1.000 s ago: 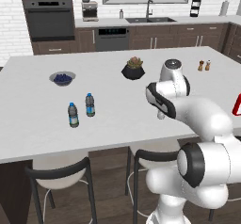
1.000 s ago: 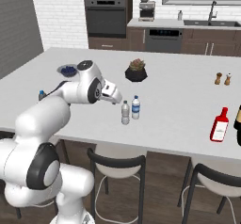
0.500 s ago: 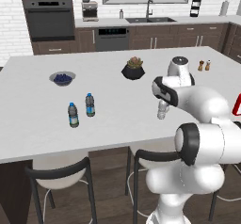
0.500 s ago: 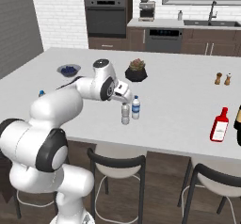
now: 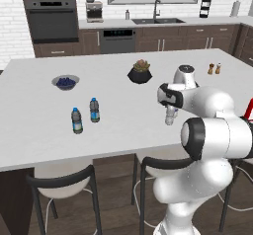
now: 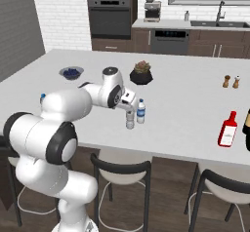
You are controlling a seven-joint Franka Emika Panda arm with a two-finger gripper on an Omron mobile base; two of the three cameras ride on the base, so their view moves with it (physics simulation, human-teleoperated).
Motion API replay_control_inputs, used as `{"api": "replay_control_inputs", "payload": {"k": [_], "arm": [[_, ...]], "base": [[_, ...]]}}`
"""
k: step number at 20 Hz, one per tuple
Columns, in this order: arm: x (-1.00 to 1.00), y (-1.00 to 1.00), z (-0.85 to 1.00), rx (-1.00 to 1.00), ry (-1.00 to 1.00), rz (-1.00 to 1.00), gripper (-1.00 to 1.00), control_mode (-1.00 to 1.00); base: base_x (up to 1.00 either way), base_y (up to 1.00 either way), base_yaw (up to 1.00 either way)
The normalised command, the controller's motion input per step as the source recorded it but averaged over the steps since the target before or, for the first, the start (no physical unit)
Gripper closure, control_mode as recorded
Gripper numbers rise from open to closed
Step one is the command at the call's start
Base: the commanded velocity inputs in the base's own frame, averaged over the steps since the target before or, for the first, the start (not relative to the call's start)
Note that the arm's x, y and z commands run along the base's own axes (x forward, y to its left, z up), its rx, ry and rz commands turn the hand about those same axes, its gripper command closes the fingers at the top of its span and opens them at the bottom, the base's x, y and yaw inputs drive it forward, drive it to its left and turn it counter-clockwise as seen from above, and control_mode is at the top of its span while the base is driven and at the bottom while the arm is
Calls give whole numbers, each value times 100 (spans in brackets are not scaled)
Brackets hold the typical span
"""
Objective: Move the plastic bottles in the middle to the plastics group, and the glass bottles in the middle to the glass group.
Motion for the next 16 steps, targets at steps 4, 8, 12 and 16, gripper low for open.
{"api": "replay_control_inputs", "payload": {"k": [4,8,12,16], "arm": [[23,0,-23,0,2,1,-100,-100],[27,0,-22,0,0,0,-100,-100],[20,-4,-6,0,0,0,-100,-100],[23,-18,0,0,0,0,-100,-100]], "base": [[0,0,0],[0,0,0],[0,0,0],[0,0,0]]}}
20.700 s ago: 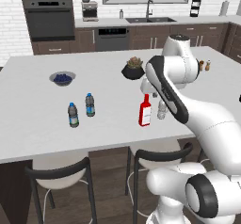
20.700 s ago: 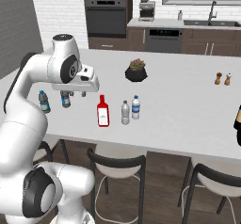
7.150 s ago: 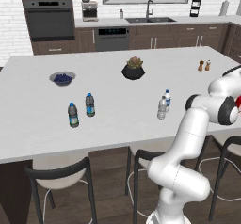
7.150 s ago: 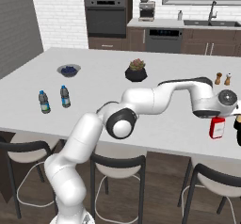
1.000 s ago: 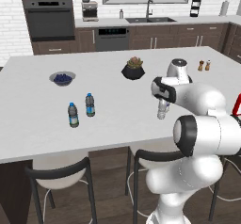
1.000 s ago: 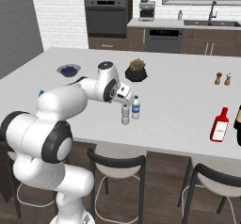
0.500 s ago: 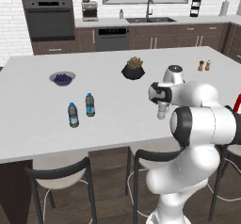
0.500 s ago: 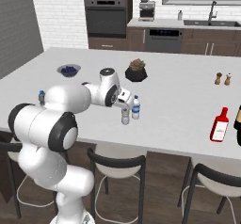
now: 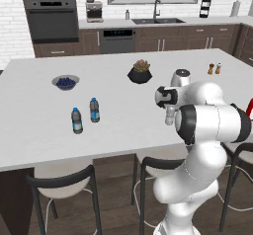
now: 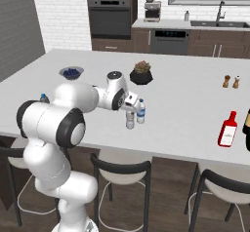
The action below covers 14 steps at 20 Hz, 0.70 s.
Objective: Move the plastic bottles in the middle to the plastics group, and the glass bottles in the middle to the glass group.
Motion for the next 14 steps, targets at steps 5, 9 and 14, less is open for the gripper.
{"api": "replay_control_inputs", "payload": {"k": [5,9,14], "arm": [[30,-21,-1,0,0,0,-100,-100],[32,-1,-17,0,0,0,-100,-100],[5,0,-19,0,1,0,-100,-100]], "base": [[0,0,0],[0,0,0],[0,0,0]]}}
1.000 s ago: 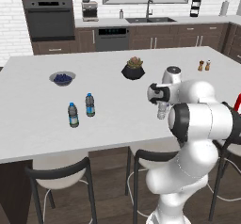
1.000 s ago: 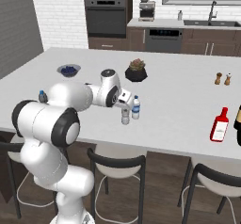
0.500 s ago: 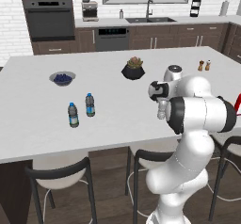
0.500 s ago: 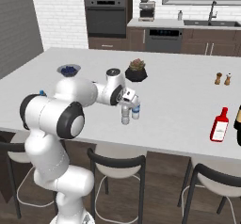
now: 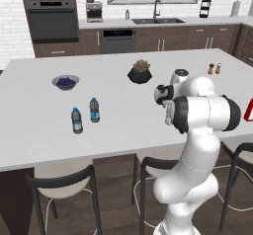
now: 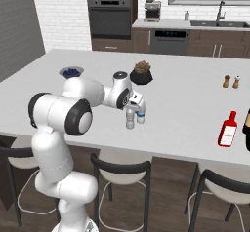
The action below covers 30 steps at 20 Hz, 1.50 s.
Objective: Move the plastic bottles in the middle to the plastics group, and the glass bottles in the middle to the glass group.
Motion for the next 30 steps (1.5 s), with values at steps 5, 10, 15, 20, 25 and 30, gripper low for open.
{"api": "replay_control_inputs", "payload": {"k": [5,10,15,20,25,30], "arm": [[1,0,-12,0,0,0,-100,-100],[18,0,-11,0,0,0,-100,-100],[14,-1,-4,0,0,0,-100,-100],[0,-3,0,1,0,0,100,-100],[-7,0,1,1,-5,0,100,-100],[-42,12,28,3,-16,10,100,-100]], "base": [[0,0,0],[0,0,0],[0,0,0],[0,0,0],[0,0,0],[0,0,0]]}}
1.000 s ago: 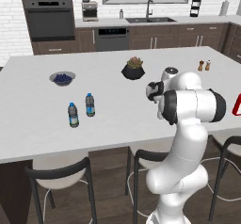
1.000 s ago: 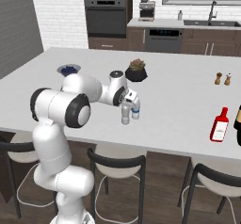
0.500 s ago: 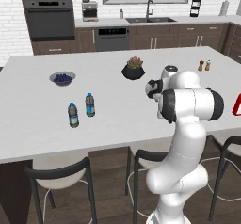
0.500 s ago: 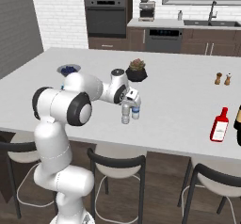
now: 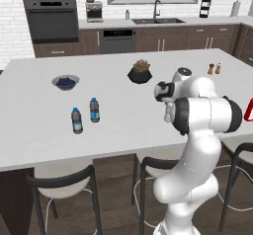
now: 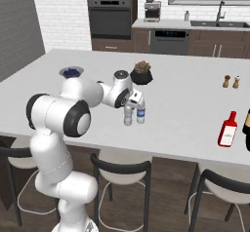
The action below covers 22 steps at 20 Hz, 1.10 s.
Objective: Move the plastic bottles in the middle to the plastics group, and the glass bottles in the middle to the glass group.
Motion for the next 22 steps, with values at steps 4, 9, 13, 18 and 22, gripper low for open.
{"api": "replay_control_inputs", "payload": {"k": [4,9,13,18,22], "arm": [[-37,50,37,0,-12,12,100,-100],[-7,79,33,0,0,8,100,-100],[0,86,21,0,0,6,100,-100],[0,88,9,0,0,9,100,-100],[17,96,0,0,0,21,100,-100]], "base": [[0,0,0],[0,0,0],[0,0,0],[0,0,0],[0,0,0]]}}
